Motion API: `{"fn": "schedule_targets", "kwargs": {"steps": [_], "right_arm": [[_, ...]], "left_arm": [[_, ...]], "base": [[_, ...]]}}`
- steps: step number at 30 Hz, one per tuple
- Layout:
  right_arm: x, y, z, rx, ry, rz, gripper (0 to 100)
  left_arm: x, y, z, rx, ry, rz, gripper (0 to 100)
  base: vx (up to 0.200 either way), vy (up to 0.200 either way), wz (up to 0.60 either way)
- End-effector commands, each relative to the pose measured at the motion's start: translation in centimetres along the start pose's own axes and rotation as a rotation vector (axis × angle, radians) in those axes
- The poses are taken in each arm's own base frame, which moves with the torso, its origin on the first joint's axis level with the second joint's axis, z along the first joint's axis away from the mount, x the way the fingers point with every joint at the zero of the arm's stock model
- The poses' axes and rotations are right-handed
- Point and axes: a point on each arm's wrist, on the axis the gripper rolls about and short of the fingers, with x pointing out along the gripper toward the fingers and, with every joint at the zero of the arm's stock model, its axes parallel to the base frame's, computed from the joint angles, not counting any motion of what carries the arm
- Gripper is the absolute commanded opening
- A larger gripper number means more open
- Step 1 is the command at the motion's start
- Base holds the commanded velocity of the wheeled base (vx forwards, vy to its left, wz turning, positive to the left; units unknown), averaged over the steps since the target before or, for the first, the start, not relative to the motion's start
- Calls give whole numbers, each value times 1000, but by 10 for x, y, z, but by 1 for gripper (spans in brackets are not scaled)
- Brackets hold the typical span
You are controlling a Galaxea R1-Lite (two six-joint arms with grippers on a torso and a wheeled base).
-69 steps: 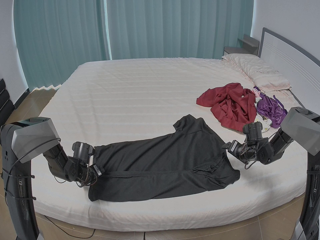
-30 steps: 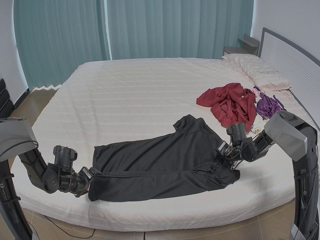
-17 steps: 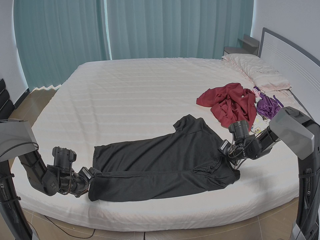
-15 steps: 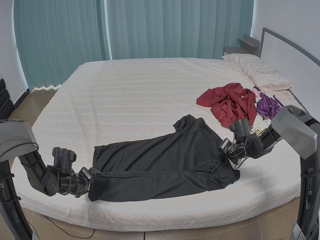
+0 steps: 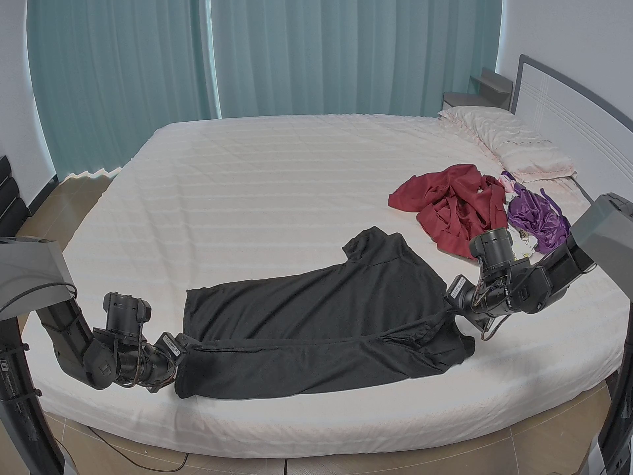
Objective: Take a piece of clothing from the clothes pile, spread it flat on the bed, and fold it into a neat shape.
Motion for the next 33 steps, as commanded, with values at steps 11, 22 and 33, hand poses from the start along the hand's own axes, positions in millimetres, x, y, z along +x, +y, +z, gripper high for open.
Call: {"fn": "schedule_targets", "kwargs": {"steps": [11, 22, 33], "right_arm": [[-42, -2, -19, -43, 75, -36, 0], [-49, -20, -48, -110, 150, -90, 0], [-51, -34, -56, -186, 179, -125, 100]], "left_arm": [[1, 0, -1, 0, 3, 1, 100], [0, 1, -1, 2, 4, 3, 100], [0, 1, -1, 2, 4, 3, 100]], "base": [[0, 0, 0], [0, 0, 0], [0, 0, 0]]}}
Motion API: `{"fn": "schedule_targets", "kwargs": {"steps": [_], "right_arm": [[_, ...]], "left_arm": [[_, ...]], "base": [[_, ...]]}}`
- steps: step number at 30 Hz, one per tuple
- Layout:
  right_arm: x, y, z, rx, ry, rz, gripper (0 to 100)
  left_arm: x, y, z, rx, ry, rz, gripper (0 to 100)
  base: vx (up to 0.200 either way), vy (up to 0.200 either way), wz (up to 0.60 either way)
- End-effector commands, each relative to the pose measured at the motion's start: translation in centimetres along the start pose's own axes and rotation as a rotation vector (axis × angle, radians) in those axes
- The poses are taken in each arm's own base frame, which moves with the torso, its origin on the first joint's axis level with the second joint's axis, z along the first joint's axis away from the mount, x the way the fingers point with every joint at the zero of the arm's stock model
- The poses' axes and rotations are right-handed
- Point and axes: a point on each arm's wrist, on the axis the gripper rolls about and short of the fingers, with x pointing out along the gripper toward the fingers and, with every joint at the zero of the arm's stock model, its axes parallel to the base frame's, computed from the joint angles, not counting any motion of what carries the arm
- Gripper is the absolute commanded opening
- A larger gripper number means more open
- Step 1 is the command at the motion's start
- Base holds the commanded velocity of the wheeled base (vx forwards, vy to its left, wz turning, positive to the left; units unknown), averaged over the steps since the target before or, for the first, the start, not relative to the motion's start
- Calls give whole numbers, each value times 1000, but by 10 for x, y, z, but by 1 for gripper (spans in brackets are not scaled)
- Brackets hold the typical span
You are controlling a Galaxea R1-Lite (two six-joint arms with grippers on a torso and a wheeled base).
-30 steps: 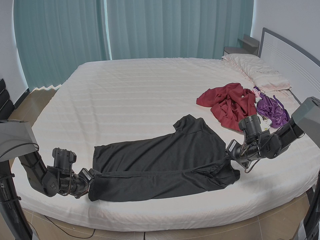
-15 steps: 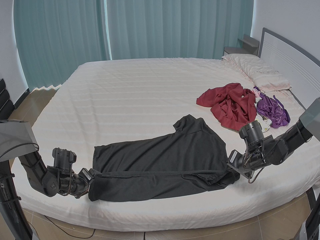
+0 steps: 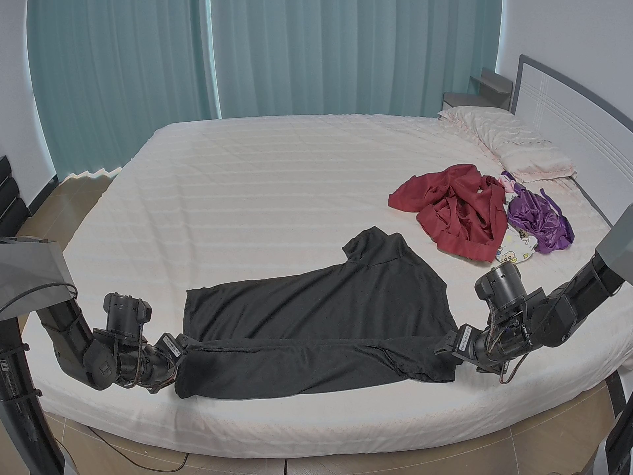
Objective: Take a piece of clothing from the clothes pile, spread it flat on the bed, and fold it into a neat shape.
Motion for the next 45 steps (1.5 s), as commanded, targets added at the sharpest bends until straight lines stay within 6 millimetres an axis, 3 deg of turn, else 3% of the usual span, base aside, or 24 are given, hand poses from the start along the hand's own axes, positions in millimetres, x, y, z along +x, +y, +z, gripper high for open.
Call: {"fn": "schedule_targets", "kwargs": {"steps": [1, 14, 25, 26, 45], "right_arm": [[1, -3, 1, 5, -1, -6, 100], [63, -10, 8, 5, -36, 18, 100], [80, -12, 25, 33, -86, 59, 100], [80, -11, 27, 39, -86, 71, 0], [78, -26, 48, 106, -100, 85, 0]], "left_arm": [[0, 0, 0, 0, 0, 0, 100], [0, 0, -1, 2, 3, 2, 100], [0, 1, -2, 1, 5, 4, 100], [0, 1, -2, 1, 4, 3, 100], [0, 1, -2, 1, 5, 4, 100]], "base": [[0, 0, 0], [0, 0, 0], [0, 0, 0], [0, 0, 0], [0, 0, 0]]}}
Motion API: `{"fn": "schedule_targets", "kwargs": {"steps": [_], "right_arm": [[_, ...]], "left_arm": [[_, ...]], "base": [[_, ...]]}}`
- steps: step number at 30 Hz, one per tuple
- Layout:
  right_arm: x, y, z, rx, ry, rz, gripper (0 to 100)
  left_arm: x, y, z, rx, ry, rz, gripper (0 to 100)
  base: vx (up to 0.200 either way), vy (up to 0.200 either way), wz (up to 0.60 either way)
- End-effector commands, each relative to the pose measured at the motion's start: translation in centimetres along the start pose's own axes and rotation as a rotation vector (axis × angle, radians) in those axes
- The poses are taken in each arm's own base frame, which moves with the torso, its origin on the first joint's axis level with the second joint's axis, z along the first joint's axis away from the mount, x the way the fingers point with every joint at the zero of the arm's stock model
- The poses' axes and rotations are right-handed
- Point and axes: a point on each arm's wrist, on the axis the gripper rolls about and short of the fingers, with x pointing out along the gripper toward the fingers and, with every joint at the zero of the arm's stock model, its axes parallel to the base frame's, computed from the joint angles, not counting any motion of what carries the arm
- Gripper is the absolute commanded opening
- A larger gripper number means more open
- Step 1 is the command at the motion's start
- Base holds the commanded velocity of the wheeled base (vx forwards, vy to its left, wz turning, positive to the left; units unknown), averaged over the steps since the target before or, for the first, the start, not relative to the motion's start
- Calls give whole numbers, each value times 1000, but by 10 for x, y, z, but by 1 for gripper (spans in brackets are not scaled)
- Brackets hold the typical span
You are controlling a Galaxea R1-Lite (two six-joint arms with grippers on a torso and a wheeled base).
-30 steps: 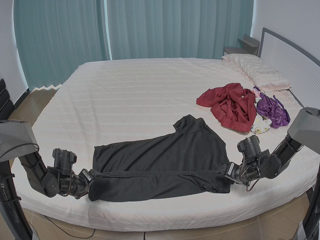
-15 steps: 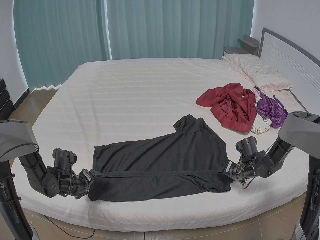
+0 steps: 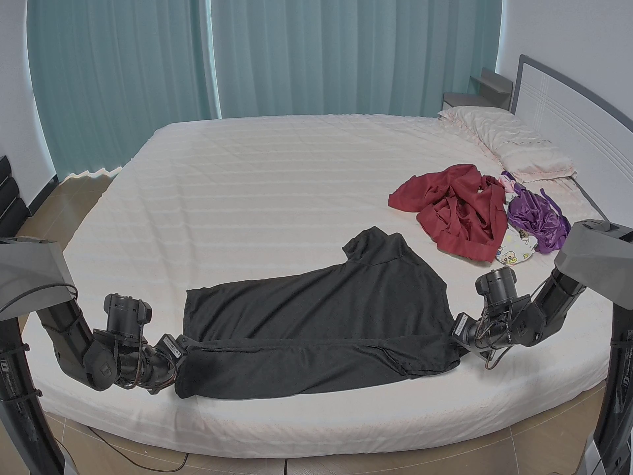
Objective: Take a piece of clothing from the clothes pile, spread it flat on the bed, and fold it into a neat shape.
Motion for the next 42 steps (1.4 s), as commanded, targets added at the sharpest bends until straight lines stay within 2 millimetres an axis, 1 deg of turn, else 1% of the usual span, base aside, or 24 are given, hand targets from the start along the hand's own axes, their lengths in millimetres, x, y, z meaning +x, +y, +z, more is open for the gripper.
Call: {"fn": "schedule_targets", "kwargs": {"steps": [1, 4, 5, 9, 14, 18, 20, 21, 22, 24, 25, 26, 27, 28, 29, 30, 31, 33, 34, 38, 42], "right_arm": [[-1, -3, 4, 8, -9, -2, 0], [0, -3, 4, 3, -9, -3, 0], [-1, -2, 5, 4, -19, 6, 100], [-1, 2, 10, -1, -67, 50, 100], [-3, 3, 12, -1, -80, 63, 100], [-16, 6, 14, 13, -102, 78, 100], [-27, 8, 15, 13, -116, 90, 100], [-27, 8, 15, 13, -116, 90, 100], [-38, 8, 6, 10, -101, 94, 100], [-45, 12, -4, 17, -82, 105, 100], [-50, 17, -14, 35, -63, 117, 100], [-52, 20, -20, 49, -49, 124, 100], [-52, 20, -20, 49, -49, 124, 100], [-57, 26, -31, 62, -26, 136, 100], [-60, 31, -38, 59, -12, 151, 100], [-61, 32, -39, 59, -11, 155, 100], [-62, 38, -46, 50, 5, 165, 100], [-61, 43, -54, 37, 24, 173, 100], [-59, 48, -61, 33, 43, 176, 100], [-47, 53, -83, -6, 78, 152, 100], [-32, 60, -94, -39, 67, 124, 100]], "left_arm": [[0, 0, 0, -1, 1, 1, 100], [0, 0, 0, -1, 1, 1, 100], [0, 0, 0, 0, 0, 0, 100], [0, 0, 0, -1, 1, 1, 100], [0, 0, 0, -1, 1, 1, 100], [0, 0, 0, -1, 1, 1, 100], [0, 0, 0, -1, 1, 1, 100], [0, 0, 0, -1, 1, 1, 100], [0, 0, 0, -1, 1, 1, 100], [0, 0, 0, -1, 0, 2, 100], [0, 0, 0, -1, 0, 2, 100], [0, 1, 0, -1, 1, 3, 100], [0, 1, 0, -1, 1, 3, 100], [0, 1, 0, -1, 1, 3, 100], [0, 1, 0, -1, 1, 3, 100], [0, 1, 0, -1, 2, 2, 100], [0, 1, 0, -1, 1, 3, 100], [0, 1, 0, -1, 1, 3, 100], [0, 1, 0, -1, 1, 3, 100], [0, 1, 0, -1, 1, 3, 100], [0, 1, 0, -1, 1, 3, 100]], "base": [[0, 0, 0], [0, 0, 0], [0, 0, 0], [0, 0, 0], [0, 0, 0], [0, 0, 0], [0, 0, 0], [0, 0, 0], [0, 0, 0], [0, 0, 0], [0, 0, 0], [0, 0, 0], [0, 0, 0], [0, 0, 0], [0, 0, 0], [0, 0, 0], [0, 0, 0], [0, 0, 0], [0, 0, 0], [0, 0, 0], [0, 0, 0]]}}
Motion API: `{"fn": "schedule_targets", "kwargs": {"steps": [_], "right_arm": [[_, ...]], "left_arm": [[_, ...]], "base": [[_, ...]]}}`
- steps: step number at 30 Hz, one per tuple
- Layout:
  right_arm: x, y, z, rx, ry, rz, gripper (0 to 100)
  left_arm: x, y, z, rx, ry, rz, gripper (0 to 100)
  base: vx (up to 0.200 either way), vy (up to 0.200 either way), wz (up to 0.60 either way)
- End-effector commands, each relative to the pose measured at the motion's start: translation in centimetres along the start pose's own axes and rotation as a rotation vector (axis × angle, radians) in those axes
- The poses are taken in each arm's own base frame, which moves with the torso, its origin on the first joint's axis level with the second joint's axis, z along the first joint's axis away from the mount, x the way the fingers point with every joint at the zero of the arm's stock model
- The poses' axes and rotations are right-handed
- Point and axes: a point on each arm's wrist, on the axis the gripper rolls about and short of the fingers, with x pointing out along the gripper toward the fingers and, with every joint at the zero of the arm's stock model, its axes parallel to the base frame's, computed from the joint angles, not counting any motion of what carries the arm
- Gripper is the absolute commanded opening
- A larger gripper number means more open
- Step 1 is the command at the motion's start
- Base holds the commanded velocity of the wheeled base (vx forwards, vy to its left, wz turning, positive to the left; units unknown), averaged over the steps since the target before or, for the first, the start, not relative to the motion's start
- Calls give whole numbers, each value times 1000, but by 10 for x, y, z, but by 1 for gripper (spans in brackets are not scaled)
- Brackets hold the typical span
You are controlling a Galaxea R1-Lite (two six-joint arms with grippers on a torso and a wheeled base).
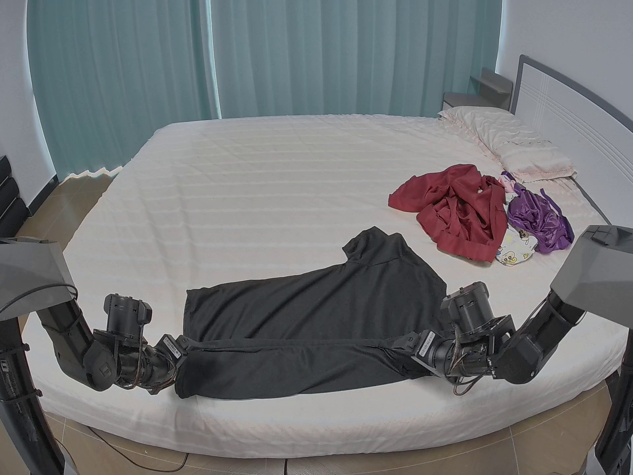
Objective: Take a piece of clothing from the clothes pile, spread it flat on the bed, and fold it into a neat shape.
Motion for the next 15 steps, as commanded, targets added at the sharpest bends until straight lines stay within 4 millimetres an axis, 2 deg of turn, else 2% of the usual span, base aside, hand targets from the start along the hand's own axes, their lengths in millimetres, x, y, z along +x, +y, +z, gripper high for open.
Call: {"fn": "schedule_targets", "kwargs": {"steps": [1, 4, 9, 15], "right_arm": [[22, 4, -21, -49, 36, -31, 100], [30, 6, -24, -81, 33, -37, 100], [32, 10, -23, -89, 28, -28, 100], [42, 13, -14, -127, 11, -29, 100]], "left_arm": [[0, 0, 0, 0, 1, 1, 100], [0, 0, 0, 0, 1, 1, 100], [0, 0, 0, 0, 1, 1, 100], [0, 0, 0, 0, 0, 0, 100]], "base": [[0, 0, 0], [0, 0, 0], [0, 0, 0], [0, 0, 0]]}}
